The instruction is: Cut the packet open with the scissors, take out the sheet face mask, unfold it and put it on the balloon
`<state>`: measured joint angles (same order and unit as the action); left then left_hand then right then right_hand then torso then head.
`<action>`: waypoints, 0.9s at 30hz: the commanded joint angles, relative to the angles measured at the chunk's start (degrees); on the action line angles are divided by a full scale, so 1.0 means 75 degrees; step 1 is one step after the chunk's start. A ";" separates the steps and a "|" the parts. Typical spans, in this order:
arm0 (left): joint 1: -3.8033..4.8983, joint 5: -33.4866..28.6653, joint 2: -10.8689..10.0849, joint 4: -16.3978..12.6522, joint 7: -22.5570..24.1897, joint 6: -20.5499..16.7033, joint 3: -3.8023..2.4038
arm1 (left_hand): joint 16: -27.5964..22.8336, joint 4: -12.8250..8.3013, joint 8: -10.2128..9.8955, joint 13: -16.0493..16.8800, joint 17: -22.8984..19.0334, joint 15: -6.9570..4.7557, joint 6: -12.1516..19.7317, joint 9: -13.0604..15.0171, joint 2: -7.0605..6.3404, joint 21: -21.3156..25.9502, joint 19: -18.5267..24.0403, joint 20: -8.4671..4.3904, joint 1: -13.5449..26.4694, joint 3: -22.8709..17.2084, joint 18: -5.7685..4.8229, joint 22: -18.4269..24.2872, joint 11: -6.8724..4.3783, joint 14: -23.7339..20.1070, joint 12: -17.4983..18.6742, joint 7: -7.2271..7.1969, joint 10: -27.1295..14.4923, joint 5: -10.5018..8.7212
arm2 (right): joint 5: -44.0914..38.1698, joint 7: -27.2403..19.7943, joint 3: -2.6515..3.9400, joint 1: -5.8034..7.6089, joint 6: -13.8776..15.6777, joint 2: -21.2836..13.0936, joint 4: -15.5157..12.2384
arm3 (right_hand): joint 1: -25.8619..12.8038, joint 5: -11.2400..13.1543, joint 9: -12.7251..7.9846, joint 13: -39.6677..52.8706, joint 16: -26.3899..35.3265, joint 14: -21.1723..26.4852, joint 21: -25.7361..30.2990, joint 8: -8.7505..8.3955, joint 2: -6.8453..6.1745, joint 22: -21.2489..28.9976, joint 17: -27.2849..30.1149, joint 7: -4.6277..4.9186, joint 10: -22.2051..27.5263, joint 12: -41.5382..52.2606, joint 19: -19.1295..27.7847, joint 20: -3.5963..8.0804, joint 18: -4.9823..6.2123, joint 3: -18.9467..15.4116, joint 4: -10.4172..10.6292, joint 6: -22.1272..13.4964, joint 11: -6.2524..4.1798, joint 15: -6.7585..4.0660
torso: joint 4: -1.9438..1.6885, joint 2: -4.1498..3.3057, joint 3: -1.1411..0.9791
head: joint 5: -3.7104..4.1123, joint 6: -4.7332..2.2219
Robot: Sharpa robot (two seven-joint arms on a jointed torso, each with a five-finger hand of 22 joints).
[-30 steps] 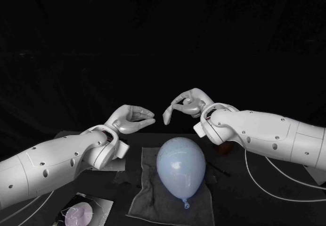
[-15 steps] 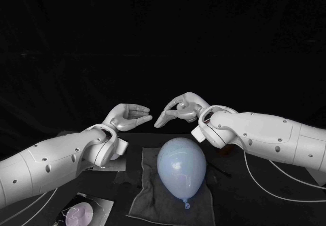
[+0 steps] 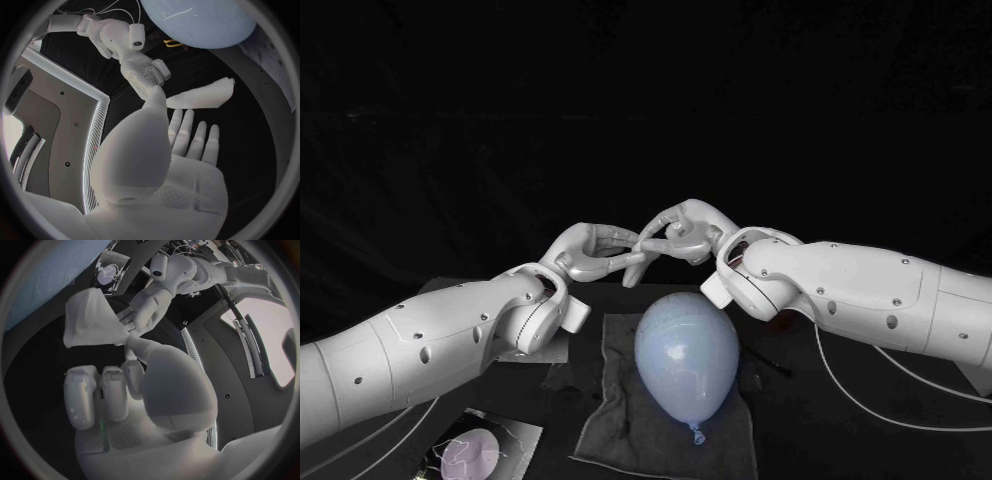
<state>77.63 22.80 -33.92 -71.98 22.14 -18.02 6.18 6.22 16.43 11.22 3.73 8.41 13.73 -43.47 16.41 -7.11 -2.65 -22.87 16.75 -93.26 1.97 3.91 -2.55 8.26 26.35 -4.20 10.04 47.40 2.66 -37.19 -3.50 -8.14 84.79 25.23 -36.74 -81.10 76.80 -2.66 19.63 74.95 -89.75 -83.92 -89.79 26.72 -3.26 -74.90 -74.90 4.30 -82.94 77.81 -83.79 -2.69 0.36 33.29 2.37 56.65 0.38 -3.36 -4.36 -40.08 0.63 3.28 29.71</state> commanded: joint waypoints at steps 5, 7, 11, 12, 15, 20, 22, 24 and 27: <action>0.0001 0.0439 0.0060 -0.0034 -0.0116 0.0867 -0.0013 | 0.0025 -0.0003 0.0022 0.0005 0.0030 0.0066 -0.0079 0.0007 0.0033 0.0029 0.0138 -0.0008 -0.0168 0.0030 -0.0007 0.0012 -0.0004 0.0229 0.0003 0.0027 0.0042 0.0013 | -0.0009 -0.0176 0.0008 0.0001 -0.0192 0.0008 -0.0094 | 0.0003 -0.0018 0.0583 0.0992 -0.0033 -0.0811 -0.0028 0.0146 0.0068 -0.2013 -0.2013 0.0000 -0.0256 0.0008 -0.0828 0.0015 -0.0048 0.0045 -0.0015 0.0071 -0.0066 -0.0040 | -0.0004 -0.0001 0.0002 | 0.0008 0.0004; 0.0001 0.0497 0.0064 -0.0042 -0.0153 0.0960 -0.0013 | 0.0119 -0.0005 0.0083 0.0025 0.0116 -0.0025 -0.0210 0.0028 0.0075 0.0022 0.0149 -0.0009 -0.0173 0.0056 0.0022 0.0008 0.0154 0.0602 -0.0076 0.0130 0.0233 0.0013 | -0.0010 -0.0181 0.0008 0.0001 -0.0195 0.0006 -0.0108 | 0.0003 -0.0018 0.0583 0.0992 -0.0033 -0.0811 -0.0028 0.0146 0.0068 -0.2013 -0.2013 0.0000 -0.0256 0.0008 -0.0828 0.0015 -0.0048 0.0045 -0.0015 0.0071 -0.0066 -0.0040 | -0.0007 0.0003 0.0002 | 0.0009 0.0005; 0.0000 0.0557 0.0076 -0.0017 -0.0219 0.1012 -0.0013 | 0.0432 -0.0048 0.0148 0.0061 0.0375 -0.0227 -0.0365 0.0045 0.0213 0.0000 0.0087 -0.0004 -0.0279 0.0044 0.0114 -0.0006 0.0534 0.1680 -0.0255 0.0177 0.0662 0.0012 | -0.0015 -0.0190 0.0008 0.0001 -0.0192 0.0002 -0.0121 | -0.0004 -0.0018 0.0591 0.0993 -0.0033 -0.0811 -0.0028 0.0151 0.0068 -0.2013 -0.2013 0.0001 -0.0256 0.0007 -0.0828 0.0015 -0.0048 0.0059 -0.0024 0.0063 -0.0065 -0.0039 | -0.0008 0.0003 0.0004 | 0.0005 0.0000; 0.0000 0.0563 0.0076 -0.0005 -0.0237 0.0996 -0.0013 | 0.0592 -0.0068 0.0190 0.0094 0.0466 -0.0288 -0.0473 0.0053 0.0297 -0.0051 -0.0129 0.0001 -0.0344 0.0032 0.0143 -0.0038 0.0523 0.2084 -0.0387 0.0195 0.0968 0.0014 | -0.0024 -0.0192 0.0009 0.0001 -0.0190 0.0000 -0.0122 | -0.0004 -0.0018 0.0591 0.0993 -0.0033 -0.0811 -0.0028 0.0151 0.0068 -0.2013 -0.2013 0.0001 -0.0256 0.0007 -0.0828 0.0015 -0.0048 0.0059 -0.0024 0.0063 -0.0065 -0.0039 | -0.0008 0.0005 0.0003 | 0.0010 0.0000; 0.0000 0.0574 0.0059 0.0007 -0.0275 0.0934 -0.0013 | 0.0944 -0.0105 0.0272 0.0081 0.0624 -0.0523 -0.0670 0.0058 0.0459 -0.0406 -0.1613 -0.0006 -0.0524 -0.0018 0.0184 -0.0247 0.0332 0.2693 -0.0448 0.0294 0.1223 0.0013 | -0.0038 -0.0192 0.0009 0.0001 -0.0183 -0.0005 -0.0117 | -0.0004 -0.0018 0.0591 0.0993 -0.0033 -0.0811 -0.0028 0.0151 0.0068 -0.2013 -0.2013 0.0001 -0.0256 0.0007 -0.0828 0.0015 -0.0048 0.0059 -0.0024 0.0063 -0.0065 -0.0039 | -0.0008 0.0000 0.0003 | 0.0012 -0.0006; 0.0001 0.0695 0.0010 0.0020 -0.0353 0.0876 -0.0013 | 0.1319 -0.0054 0.0324 0.0059 0.0811 -0.0671 -0.0851 0.0034 0.0514 -0.0663 -0.2339 -0.0023 -0.0652 -0.0015 0.0292 -0.0353 0.0216 0.3095 -0.0490 0.0277 0.1482 0.0014 | -0.0052 -0.0195 0.0009 0.0001 -0.0166 -0.0024 -0.0115 | -0.0004 -0.0018 0.0591 0.0993 -0.0033 -0.0811 -0.0028 0.0151 0.0068 -0.2013 -0.2013 0.0001 -0.0256 0.0007 -0.0828 0.0015 -0.0048 0.0059 -0.0024 0.0063 -0.0065 -0.0039 | -0.0014 -0.0002 0.0002 | -0.0001 -0.0005; 0.0002 0.0810 -0.0017 0.0021 -0.0401 0.0871 -0.0012 | 0.1379 -0.0007 0.0343 0.0056 0.0853 -0.0704 -0.0935 0.0021 0.0530 -0.0795 -0.2561 -0.0042 -0.0655 0.0008 0.0388 -0.0403 0.0175 0.3126 -0.0522 0.0252 0.1651 0.0014 | -0.0060 -0.0197 0.0010 0.0001 -0.0154 -0.0038 -0.0119 | -0.0004 -0.0018 0.0591 0.0993 -0.0033 -0.0811 -0.0028 0.0151 0.0068 -0.2013 -0.2013 0.0001 -0.0256 0.0007 -0.0828 0.0015 -0.0048 0.0059 -0.0024 0.0063 -0.0065 -0.0039 | -0.0016 0.0000 0.0004 | 0.0009 -0.0001; 0.0002 0.0905 -0.0038 0.0024 -0.0443 0.0868 -0.0012 | 0.1364 0.0006 0.0358 0.0052 0.0859 -0.0712 -0.0988 0.0017 0.0545 -0.0818 -0.2597 -0.0036 -0.0652 0.0019 0.0406 -0.0410 0.0153 0.3098 -0.0525 0.0231 0.1732 0.0015 | -0.0069 -0.0200 0.0012 0.0001 -0.0142 -0.0050 -0.0124 | -0.0004 -0.0018 0.0591 0.0993 -0.0033 -0.0811 -0.0028 0.0151 0.0068 -0.2013 -0.2013 0.0001 -0.0256 0.0007 -0.0828 0.0015 -0.0048 0.0059 -0.0024 0.0063 -0.0065 -0.0039 | -0.0015 0.0002 0.0006 | 0.0013 0.0003; 0.0003 0.0986 -0.0061 0.0029 -0.0490 0.0810 -0.0011 | 0.1345 0.0019 0.0385 0.0052 0.0875 -0.0737 -0.1101 0.0008 0.0571 -0.0808 -0.2570 -0.0027 -0.0646 0.0041 0.0401 -0.0399 0.0100 0.3087 -0.0549 0.0202 0.1969 0.0016 | -0.0092 -0.0199 0.0014 0.0001 -0.0131 -0.0058 -0.0113 | -0.0004 -0.0018 0.0591 0.0993 -0.0033 -0.0811 -0.0028 0.0151 0.0068 -0.2013 -0.2013 0.0001 -0.0256 0.0007 -0.0828 0.0015 -0.0048 0.0059 -0.0024 0.0063 -0.0065 -0.0039 | -0.0014 0.0003 0.0006 | 0.0008 0.0003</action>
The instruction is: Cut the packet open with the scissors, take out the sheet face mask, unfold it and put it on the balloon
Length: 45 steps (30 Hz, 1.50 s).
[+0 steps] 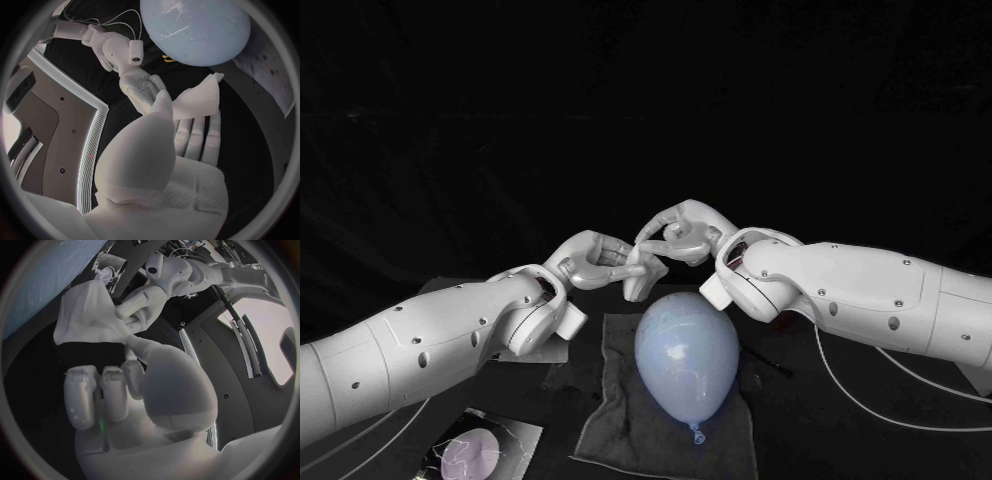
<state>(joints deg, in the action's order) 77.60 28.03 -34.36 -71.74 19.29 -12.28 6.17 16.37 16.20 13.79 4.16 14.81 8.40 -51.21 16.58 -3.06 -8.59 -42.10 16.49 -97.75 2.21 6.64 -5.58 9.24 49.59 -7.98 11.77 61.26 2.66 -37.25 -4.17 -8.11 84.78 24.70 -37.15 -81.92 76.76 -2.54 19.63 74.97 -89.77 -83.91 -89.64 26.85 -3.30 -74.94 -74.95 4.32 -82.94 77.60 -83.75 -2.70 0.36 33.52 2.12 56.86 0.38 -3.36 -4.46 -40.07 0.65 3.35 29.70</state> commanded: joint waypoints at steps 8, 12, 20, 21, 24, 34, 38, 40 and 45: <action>0.0008 0.0318 -0.0035 0.0044 -0.0151 -0.0248 -0.0008 | 0.0316 0.0062 0.0039 0.0015 0.0218 -0.0183 -0.0258 -0.0068 -0.0005 0.0035 0.0110 0.0013 -0.0038 0.0138 -0.0019 0.0043 -0.0198 0.0272 -0.0156 -0.0114 0.0772 0.0015 | -0.0129 -0.0080 0.0013 0.0002 -0.0043 -0.0008 0.0097 | -0.0005 -0.0034 0.0600 0.0993 -0.0031 -0.0811 -0.0048 0.0140 0.0070 -0.2008 -0.2007 -0.0001 -0.0256 0.0037 -0.0833 0.0016 -0.0048 0.0041 -0.0002 0.0029 -0.0064 -0.0038 | -0.0001 -0.0003 0.0001 | -0.0017 0.0010; 0.0008 0.0321 -0.0035 0.0062 -0.0184 -0.0234 -0.0008 | 0.0429 0.0057 0.0050 0.0009 0.0284 -0.0209 -0.0311 -0.0074 -0.0009 0.0035 0.0115 0.0012 -0.0028 0.0183 -0.0029 0.0046 -0.0214 0.0321 -0.0144 -0.0140 0.0781 0.0016 | -0.0133 -0.0089 0.0014 0.0002 -0.0024 0.0000 0.0107 | -0.0005 -0.0034 0.0600 0.0993 -0.0031 -0.0811 -0.0048 0.0140 0.0070 -0.2008 -0.2007 -0.0001 -0.0256 0.0037 -0.0833 0.0016 -0.0048 0.0041 -0.0002 0.0029 -0.0064 -0.0038 | 0.0005 -0.0006 0.0000 | -0.0014 0.0018; 0.0008 0.0344 0.0022 0.0039 -0.0270 -0.0135 -0.0008 | 0.1078 -0.0033 0.0331 0.0252 0.0643 -0.0517 -0.1066 -0.0015 0.0387 -0.0070 -0.0041 -0.0007 -0.0774 -0.0237 0.0041 0.0017 -0.0637 0.0698 -0.0652 -0.0467 0.1564 0.0020 | -0.0127 -0.0085 0.0015 0.0001 -0.0027 0.0082 0.0156 | -0.0005 -0.0034 0.0600 0.0993 -0.0031 -0.0811 -0.0048 0.0140 0.0070 -0.2008 -0.2007 -0.0001 -0.0256 0.0037 -0.0833 0.0016 -0.0048 0.0041 -0.0002 0.0029 -0.0064 -0.0038 | 0.0004 0.0000 -0.0003 | -0.0023 0.0050; 0.0008 0.0313 0.0027 0.0036 -0.0273 -0.0148 -0.0008 | 0.1151 -0.0048 0.0376 0.0299 0.0684 -0.0556 -0.1188 0.0000 0.0420 -0.0121 -0.0121 -0.0016 -0.0869 -0.0334 0.0080 -0.0005 -0.0672 0.0756 -0.0722 -0.0496 0.1598 0.0021 | -0.0128 -0.0077 0.0015 0.0001 -0.0029 0.0091 0.0166 | -0.0005 -0.0034 0.0600 0.0993 -0.0031 -0.0811 -0.0048 0.0140 0.0070 -0.2008 -0.2007 -0.0001 -0.0256 0.0037 -0.0833 0.0016 -0.0048 0.0041 -0.0002 0.0029 -0.0064 -0.0038 | 0.0007 0.0003 -0.0002 | -0.0024 0.0052; 0.0008 0.0208 0.0035 0.0035 -0.0270 -0.0226 -0.0008 | 0.1327 0.0010 0.0508 0.0473 0.0795 -0.0634 -0.1471 0.0058 0.0415 -0.0280 -0.0340 -0.0035 -0.0884 -0.0550 0.0196 -0.0077 -0.0729 0.0822 -0.0964 -0.0554 0.1636 0.0017 | -0.0131 -0.0057 0.0015 0.0001 -0.0037 0.0109 0.0185 | -0.0005 -0.0034 0.0600 0.0993 -0.0031 -0.0811 -0.0048 0.0140 0.0070 -0.2008 -0.2007 -0.0001 -0.0256 0.0037 -0.0833 0.0016 -0.0048 0.0041 -0.0002 0.0029 -0.0064 -0.0038 | 0.0009 0.0002 0.0000 | -0.0028 0.0050; 0.0008 -0.0458 -0.0016 0.0037 -0.0352 -0.0504 -0.0007 | 0.1664 0.0003 0.0765 0.1107 0.1084 -0.0535 -0.1285 0.0284 0.0204 -0.0481 -0.0307 -0.0013 -0.0535 -0.1527 0.0271 -0.0209 -0.0670 0.0224 -0.1701 -0.0547 0.0868 0.0024 | -0.0156 -0.0034 0.0015 0.0000 -0.0014 0.0123 0.0225 | -0.0015 -0.0034 0.0611 0.0992 -0.0031 -0.0811 -0.0048 0.0149 0.0066 -0.2008 -0.2007 0.0001 -0.0254 0.0032 -0.0833 0.0015 -0.0048 0.0058 -0.0015 0.0022 -0.0063 -0.0037 | 0.0002 -0.0003 -0.0001 | -0.0021 0.0027; 0.0009 -0.0762 -0.0060 0.0009 -0.0433 -0.0527 -0.0006 | 0.1371 0.0006 0.0929 0.0972 0.0951 -0.0234 -0.0987 0.0465 0.0177 -0.0243 0.0096 0.0002 -0.0368 -0.2160 0.0096 -0.0089 -0.0319 -0.0445 -0.1302 -0.0361 -0.0217 0.0023 | -0.0159 -0.0037 0.0015 0.0000 0.0010 0.0119 0.0237 | -0.0015 -0.0034 0.0611 0.0992 -0.0031 -0.0811 -0.0048 0.0149 0.0066 -0.2008 -0.2007 0.0001 -0.0254 0.0032 -0.0833 0.0015 -0.0048 0.0058 -0.0015 0.0022 -0.0063 -0.0037 | 0.0002 -0.0002 -0.0001 | -0.0019 0.0031; 0.0009 -0.0878 -0.0074 -0.0005 -0.0471 -0.0461 -0.0006 | 0.1264 0.0019 0.1032 0.0770 0.0869 -0.0189 -0.0845 0.0577 0.0116 -0.0330 -0.0060 -0.0021 -0.0285 -0.2479 0.0184 -0.0118 -0.0176 -0.0346 -0.0979 -0.0268 -0.0597 0.0023 | -0.0157 -0.0037 0.0015 0.0000 0.0016 0.0122 0.0245 | -0.0019 -0.0034 0.0614 0.0983 -0.0031 -0.0811 -0.0048 0.0151 0.0066 -0.2008 -0.2007 0.0002 -0.0248 0.0017 -0.0833 0.0015 -0.0048 0.0063 -0.0018 0.0019 -0.0062 -0.0037 | 0.0002 -0.0001 -0.0001 | -0.0017 0.0033; 0.0009 -0.1134 -0.0104 -0.0061 -0.0565 -0.0100 -0.0004 | 0.0520 -0.0059 0.1589 0.0122 0.0472 -0.0104 -0.0388 0.1115 -0.0346 -0.0445 -0.0301 0.0006 0.0143 -0.3806 0.0417 -0.0120 -0.0042 0.0188 -0.0294 -0.0073 -0.0502 0.0005 | -0.0137 -0.0030 0.0015 0.0000 0.0043 0.0147 0.0299 | -0.0022 -0.0034 0.0617 0.0971 -0.0031 -0.0811 -0.0048 0.0153 0.0067 -0.2008 -0.2007 0.0002 -0.0239 -0.0003 -0.0833 0.0015 -0.0048 0.0067 -0.0019 0.0017 -0.0062 -0.0037 | 0.0006 0.0003 0.0002 | -0.0012 0.0032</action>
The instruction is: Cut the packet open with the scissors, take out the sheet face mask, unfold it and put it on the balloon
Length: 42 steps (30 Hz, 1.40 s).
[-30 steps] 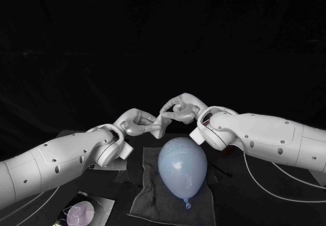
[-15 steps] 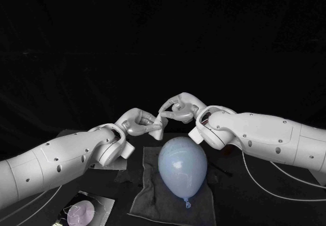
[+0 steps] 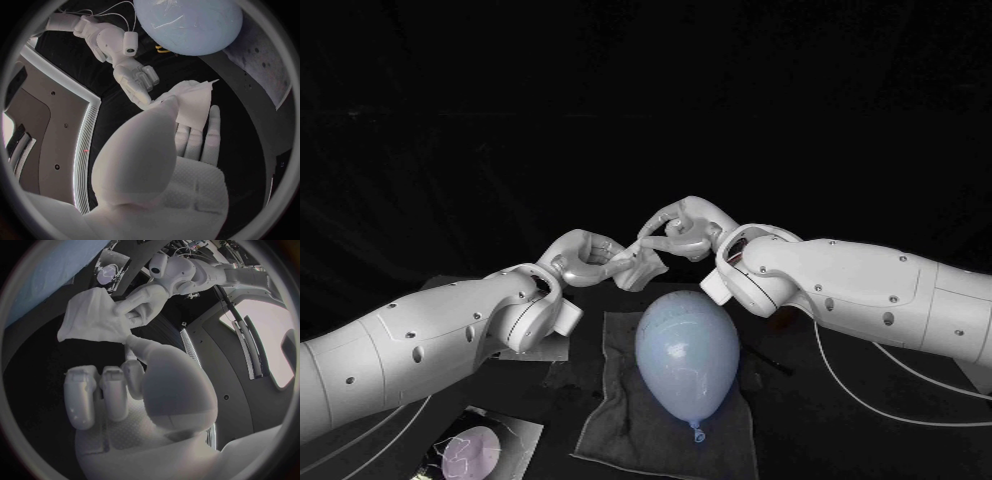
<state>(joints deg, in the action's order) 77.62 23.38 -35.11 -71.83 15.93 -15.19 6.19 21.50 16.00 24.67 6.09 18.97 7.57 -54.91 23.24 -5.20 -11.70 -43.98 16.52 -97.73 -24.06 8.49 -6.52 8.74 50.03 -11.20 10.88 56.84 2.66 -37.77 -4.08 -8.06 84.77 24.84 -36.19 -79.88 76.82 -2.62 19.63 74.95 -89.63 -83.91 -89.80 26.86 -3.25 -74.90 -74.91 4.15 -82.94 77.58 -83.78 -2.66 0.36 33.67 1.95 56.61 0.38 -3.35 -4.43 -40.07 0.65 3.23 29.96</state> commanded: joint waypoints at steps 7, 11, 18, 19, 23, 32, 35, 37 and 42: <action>0.0007 -0.0811 -0.0031 -0.0118 -0.0101 0.1043 -0.0006 | -0.0940 -0.0451 0.0607 -0.0335 -0.0426 0.0094 0.0492 0.0668 -0.0312 0.0049 -0.0004 0.0006 0.0747 -0.1277 0.0150 0.0111 0.0140 0.0200 0.0727 0.0139 0.0206 0.0019 | -0.0023 -0.0009 0.0007 0.0001 0.0122 0.0101 0.0139 | -0.0072 -0.0023 0.0634 0.0914 -0.0050 -0.0812 -0.0027 0.0155 0.0060 -0.2013 -0.2012 0.0036 -0.0192 -0.0105 -0.0830 0.0007 -0.0048 0.0073 0.0006 0.0015 -0.0052 -0.0031 | 0.0007 0.0000 0.0000 | 0.0007 0.0008; 0.0007 -0.0920 -0.0038 -0.0138 -0.0082 0.1263 -0.0005 | -0.1222 -0.0591 0.0709 -0.0337 -0.0570 0.0181 0.0585 0.0756 -0.0334 0.0091 0.0015 0.0005 0.0905 -0.1461 0.0133 0.0155 0.0194 0.0002 0.0882 0.0194 0.0195 0.0018 | -0.0012 0.0015 0.0007 0.0001 0.0142 0.0136 0.0174 | -0.0080 -0.0023 0.0637 0.0899 -0.0050 -0.0812 -0.0027 0.0156 0.0060 -0.2013 -0.2012 0.0038 -0.0181 -0.0130 -0.0830 0.0006 -0.0048 0.0078 0.0006 0.0007 -0.0051 -0.0030 | 0.0005 -0.0007 -0.0003 | 0.0010 0.0005; 0.0007 -0.1193 -0.0046 -0.0129 -0.0105 0.1388 -0.0005 | -0.1424 -0.0924 0.0672 -0.0341 -0.0738 0.0212 0.1069 0.0789 -0.0109 -0.0156 -0.0508 -0.0098 0.1023 -0.1865 0.0289 0.0098 0.0260 0.0122 0.1012 0.0282 0.0127 0.0020 | -0.0007 0.0032 0.0007 0.0001 0.0139 0.0122 0.0100 | -0.0088 -0.0023 0.0642 0.0904 -0.0050 -0.0812 -0.0027 0.0157 0.0064 -0.2013 -0.2012 0.0040 -0.0182 -0.0124 -0.0830 0.0005 -0.0048 0.0087 0.0006 -0.0002 -0.0049 -0.0028 | 0.0011 -0.0002 -0.0003 | 0.0013 0.0011; 0.0007 -0.1216 -0.0046 -0.0126 -0.0112 0.1381 -0.0005 | -0.1431 -0.0986 0.0604 -0.0343 -0.0756 0.0199 0.1234 0.0763 -0.0067 -0.0234 -0.0642 -0.0154 0.1039 -0.1938 0.0289 0.0072 0.0256 0.0192 0.1015 0.0282 0.0144 0.0021 | -0.0007 0.0032 0.0007 0.0001 0.0141 0.0118 0.0091 | -0.0088 -0.0023 0.0642 0.0904 -0.0050 -0.0812 -0.0027 0.0157 0.0064 -0.2013 -0.2012 0.0040 -0.0182 -0.0124 -0.0830 0.0005 -0.0048 0.0087 0.0006 -0.0002 -0.0049 -0.0028 | 0.0006 0.0000 -0.0003 | 0.0015 0.0014; 0.0007 -0.1329 -0.0045 -0.0115 -0.0151 0.1341 -0.0005 | -0.1416 -0.1177 0.0551 -0.0336 -0.0795 0.0116 0.1540 0.0737 0.0038 -0.0466 -0.1021 -0.0336 0.1084 -0.2093 0.0283 -0.0009 0.0229 0.0459 0.0992 0.0306 0.0292 0.0022 | -0.0009 0.0034 0.0007 -0.0001 0.0144 0.0106 0.0065 | -0.0089 -0.0023 0.0645 0.0908 -0.0050 -0.0812 -0.0027 0.0159 0.0066 -0.2013 -0.2012 0.0040 -0.0185 -0.0119 -0.0830 0.0005 -0.0048 0.0092 0.0004 -0.0004 -0.0049 -0.0028 | 0.0005 0.0009 -0.0002 | 0.0001 0.0015; 0.0007 -0.1576 -0.0044 -0.0085 -0.0243 0.1139 -0.0005 | -0.1516 -0.1575 0.0532 -0.0339 -0.0933 0.0033 0.2131 0.0599 0.0199 -0.0574 -0.1113 -0.0478 0.1168 -0.2577 0.0236 -0.0010 0.0178 0.0828 0.0988 0.0401 0.0898 0.0019 | -0.0020 0.0042 0.0007 -0.0006 0.0138 0.0090 -0.0004 | -0.0090 -0.0024 0.0648 0.0915 -0.0050 -0.0812 -0.0027 0.0161 0.0068 -0.2013 -0.2012 0.0039 -0.0190 -0.0107 -0.0830 0.0004 -0.0048 0.0098 0.0001 -0.0005 -0.0049 -0.0027 | 0.0004 -0.0001 -0.0001 | 0.0027 0.0028; 0.0007 -0.1645 -0.0045 -0.0077 -0.0271 0.1088 -0.0004 | -0.1589 -0.1713 0.0398 -0.0355 -0.0990 0.0057 0.2407 0.0463 0.0130 -0.0557 -0.1017 -0.0465 0.1222 -0.2834 0.0208 0.0007 0.0220 0.0858 0.1043 0.0446 0.0815 0.0026 | -0.0025 0.0040 0.0007 -0.0006 0.0146 0.0087 -0.0025 | -0.0090 -0.0024 0.0648 0.0915 -0.0050 -0.0812 -0.0027 0.0161 0.0068 -0.2013 -0.2012 0.0039 -0.0190 -0.0107 -0.0830 0.0004 -0.0048 0.0098 0.0001 -0.0005 -0.0049 -0.0027 | 0.0004 -0.0004 -0.0003 | 0.0033 0.0026; 0.0007 -0.1656 -0.0046 -0.0075 -0.0290 0.1065 -0.0004 | -0.1720 -0.1922 0.0379 -0.0356 -0.1067 0.0143 0.2471 0.0368 -0.0201 -0.0540 -0.0856 -0.0425 0.1366 -0.2884 0.0148 0.0014 0.0340 0.0756 0.1040 0.0549 0.0373 0.0023 | -0.0030 0.0039 0.0007 -0.0007 0.0153 0.0088 -0.0030 | -0.0090 -0.0024 0.0648 0.0915 -0.0050 -0.0812 -0.0027 0.0161 0.0068 -0.2013 -0.2012 0.0039 -0.0190 -0.0107 -0.0830 0.0004 -0.0048 0.0098 0.0001 -0.0005 -0.0049 -0.0027 | 0.0005 -0.0003 0.0000 | 0.0039 0.0017; 0.0008 -0.1400 -0.0051 -0.0065 -0.0405 0.1093 -0.0002 | -0.1847 -0.2326 0.0364 -0.0346 -0.1138 0.0254 0.2636 0.0191 -0.0772 -0.0367 -0.0359 -0.0280 0.1686 -0.2789 0.0008 0.0094 0.0451 0.0719 0.1033 0.0574 -0.0315 0.0017 | -0.0038 0.0031 0.0007 -0.0007 0.0181 0.0106 -0.0003 | -0.0090 -0.0024 0.0648 0.0915 -0.0050 -0.0812 -0.0027 0.0161 0.0068 -0.2013 -0.2012 0.0039 -0.0190 -0.0107 -0.0830 0.0004 -0.0048 0.0098 0.0001 -0.0005 -0.0049 -0.0027 | 0.0002 -0.0002 0.0001 | 0.0049 0.0016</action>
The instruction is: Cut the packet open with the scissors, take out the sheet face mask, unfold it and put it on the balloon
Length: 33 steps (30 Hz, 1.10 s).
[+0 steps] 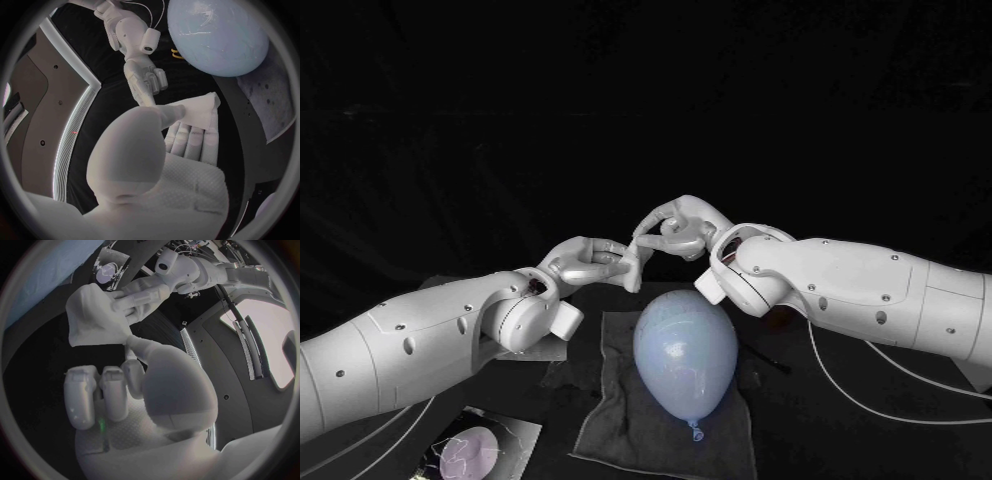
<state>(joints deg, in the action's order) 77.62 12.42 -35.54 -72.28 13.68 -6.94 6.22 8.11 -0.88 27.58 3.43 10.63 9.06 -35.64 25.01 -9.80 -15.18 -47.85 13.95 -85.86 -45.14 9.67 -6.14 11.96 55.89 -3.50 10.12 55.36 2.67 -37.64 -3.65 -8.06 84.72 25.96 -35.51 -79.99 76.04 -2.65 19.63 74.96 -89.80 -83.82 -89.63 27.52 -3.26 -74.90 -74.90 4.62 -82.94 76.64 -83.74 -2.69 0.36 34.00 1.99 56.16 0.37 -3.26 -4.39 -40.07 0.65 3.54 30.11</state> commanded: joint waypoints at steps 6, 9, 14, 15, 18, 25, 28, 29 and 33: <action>0.0008 0.0388 -0.0007 0.0002 -0.0243 0.0198 -0.0004 | -0.0529 -0.0032 0.0150 0.0022 -0.0214 0.0287 0.0319 -0.0230 -0.0613 0.0885 0.1561 0.0370 0.0831 0.0568 -0.0328 0.0390 0.0129 -0.0827 -0.0013 0.0741 -0.0372 0.0027 | -0.0061 -0.0030 0.0007 -0.0001 0.0042 0.0049 0.0058 | 0.0014 -0.0019 0.0647 0.0915 -0.0027 -0.0824 -0.0049 0.0073 0.0069 -0.2013 -0.2013 -0.0023 -0.0190 0.0018 -0.0834 0.0008 -0.0049 0.0054 -0.0004 0.0054 -0.0049 -0.0040 | -0.0010 -0.0004 0.0000 | 0.0015 -0.0002; 0.0008 0.0467 -0.0010 0.0005 -0.0259 0.0253 -0.0004 | -0.0578 0.0083 0.0273 0.0029 -0.0357 0.0371 0.0481 -0.0409 -0.0432 0.1193 0.2226 0.0374 0.0705 0.1651 -0.0483 0.0410 0.0172 -0.1388 -0.0026 0.0782 -0.0523 0.0023 | -0.0069 -0.0028 0.0007 -0.0001 0.0036 0.0054 0.0049 | 0.0010 -0.0019 0.0656 0.0922 -0.0027 -0.0824 -0.0049 0.0081 0.0070 -0.2013 -0.2013 -0.0023 -0.0194 0.0028 -0.0834 0.0007 -0.0049 0.0068 -0.0013 0.0050 -0.0049 -0.0039 | -0.0002 -0.0003 0.0002 | 0.0015 0.0000; 0.0008 0.0545 -0.0001 0.0013 -0.0258 0.0270 -0.0004 | -0.0666 0.1098 0.0310 -0.0021 -0.0655 0.0535 0.0795 -0.0776 -0.0354 0.1429 0.2725 0.0371 -0.0099 0.3777 -0.0691 0.0442 0.0313 -0.2768 0.0039 0.0863 -0.1678 0.0027 | -0.0080 -0.0024 0.0007 -0.0002 0.0020 0.0057 0.0028 | 0.0010 -0.0019 0.0656 0.0922 -0.0027 -0.0824 -0.0049 0.0081 0.0070 -0.2013 -0.2013 -0.0023 -0.0194 0.0028 -0.0834 0.0007 -0.0049 0.0068 -0.0013 0.0050 -0.0049 -0.0039 | -0.0005 -0.0002 -0.0001 | 0.0009 0.0000; 0.0008 0.0549 0.0000 0.0013 -0.0257 0.0270 -0.0004 | -0.0659 0.1315 0.0331 -0.0020 -0.0666 0.0541 0.0815 -0.0812 -0.0393 0.1442 0.2743 0.0371 -0.0260 0.3953 -0.0704 0.0441 0.0310 -0.2814 0.0033 0.0869 -0.1730 0.0028 | -0.0081 -0.0024 0.0007 -0.0002 0.0019 0.0056 0.0025 | 0.0010 -0.0019 0.0656 0.0922 -0.0027 -0.0824 -0.0049 0.0081 0.0070 -0.2013 -0.2013 -0.0023 -0.0194 0.0028 -0.0834 0.0007 -0.0049 0.0068 -0.0013 0.0050 -0.0049 -0.0039 | -0.0005 -0.0002 -0.0001 | 0.0009 0.0000; 0.0008 0.0555 0.0009 0.0016 -0.0255 0.0282 -0.0004 | -0.0669 0.2370 0.0393 -0.0045 -0.0726 0.0573 0.0991 -0.1006 -0.0594 0.1503 0.2818 0.0370 -0.0926 0.4570 -0.0744 0.0446 0.0356 -0.3072 0.0066 0.0885 -0.2162 0.0034 | -0.0084 -0.0022 0.0007 -0.0002 0.0011 0.0057 0.0009 | 0.0007 -0.0019 0.0659 0.0921 -0.0027 -0.0824 -0.0049 0.0084 0.0070 -0.2013 -0.2013 -0.0023 -0.0194 0.0025 -0.0834 0.0007 -0.0049 0.0072 -0.0016 0.0049 -0.0048 -0.0039 | -0.0002 -0.0002 -0.0001 | 0.0011 -0.0004; 0.0008 0.0465 0.0035 0.0022 -0.0213 0.0195 -0.0004 | -0.0684 0.2405 0.0289 -0.0079 -0.0773 0.0615 0.1275 -0.1194 -0.0769 0.1515 0.2734 0.0368 -0.0813 0.5771 -0.0734 0.0437 0.0405 -0.3313 0.0100 0.0922 -0.2864 0.0050 | -0.0095 -0.0017 0.0008 -0.0002 -0.0006 0.0063 -0.0017 | 0.0007 -0.0019 0.0659 0.0921 -0.0027 -0.0824 -0.0049 0.0084 0.0070 -0.2013 -0.2013 -0.0023 -0.0194 0.0025 -0.0834 0.0007 -0.0049 0.0072 -0.0016 0.0049 -0.0048 -0.0039 | -0.0004 -0.0002 -0.0001 | 0.0008 -0.0008; 0.0008 0.0403 0.0064 0.0047 -0.0177 0.0049 -0.0004 | -0.0571 0.2392 0.0337 -0.0047 -0.0690 0.0570 0.1225 -0.1240 -0.0519 0.1383 0.2225 0.0349 -0.0983 0.5522 -0.0600 0.0375 0.0379 -0.2836 0.0051 0.0909 -0.2590 0.0043 | -0.0102 -0.0019 0.0008 -0.0002 -0.0016 0.0069 -0.0047 | 0.0007 -0.0019 0.0659 0.0921 -0.0027 -0.0824 -0.0049 0.0084 0.0070 -0.2013 -0.2013 -0.0023 -0.0194 0.0025 -0.0834 0.0007 -0.0049 0.0072 -0.0016 0.0049 -0.0048 -0.0039 | -0.0002 0.0000 0.0000 | 0.0006 -0.0005; 0.0008 0.0391 0.0074 0.0057 -0.0166 0.0006 -0.0004 | -0.0554 0.2390 0.0350 -0.0042 -0.0678 0.0561 0.1204 -0.1247 -0.0479 0.1372 0.2186 0.0350 -0.1003 0.5470 -0.0578 0.0373 0.0373 -0.2765 0.0044 0.0908 -0.2519 0.0039 | -0.0105 -0.0020 0.0008 -0.0002 -0.0020 0.0071 -0.0055 | 0.0007 -0.0019 0.0659 0.0921 -0.0027 -0.0824 -0.0049 0.0084 0.0070 -0.2013 -0.2013 -0.0023 -0.0194 0.0025 -0.0834 0.0007 -0.0049 0.0072 -0.0016 0.0049 -0.0048 -0.0039 | -0.0001 -0.0001 0.0000 | 0.0007 -0.0007; 0.0009 0.0343 0.0119 0.0101 -0.0116 -0.0163 -0.0004 | -0.0189 0.2346 0.0461 0.0038 -0.0425 0.0398 0.0869 -0.1296 -0.0084 0.1250 0.1679 0.0354 -0.1098 0.5072 -0.0397 0.0345 0.0247 -0.1329 -0.0117 0.0808 -0.1326 0.0030 | -0.0127 -0.0020 0.0008 -0.0002 -0.0034 0.0082 -0.0083 | 0.0007 -0.0019 0.0659 0.0921 -0.0027 -0.0824 -0.0049 0.0084 0.0070 -0.2013 -0.2013 -0.0023 -0.0194 0.0025 -0.0834 0.0007 -0.0049 0.0072 -0.0016 0.0049 -0.0048 -0.0039 | -0.0006 -0.0003 0.0000 | 0.0008 -0.0008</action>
<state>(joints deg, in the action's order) 77.61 15.66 -34.86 -71.56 11.78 -6.65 6.25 6.26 16.75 30.85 3.68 7.13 12.24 -28.86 15.34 -10.83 -5.67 -34.76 16.61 -94.08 -6.79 5.76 -3.50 13.97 44.12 -4.24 9.14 44.48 2.85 -37.81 -3.58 -8.06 84.71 26.15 -34.98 -80.46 76.09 -2.44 19.63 74.95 -89.80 -83.81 -89.80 27.53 -3.23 -74.91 -74.94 4.42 -82.94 76.62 -83.65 -2.79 0.36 34.22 1.73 56.14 0.38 -3.26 -4.41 -40.08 0.64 3.58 30.06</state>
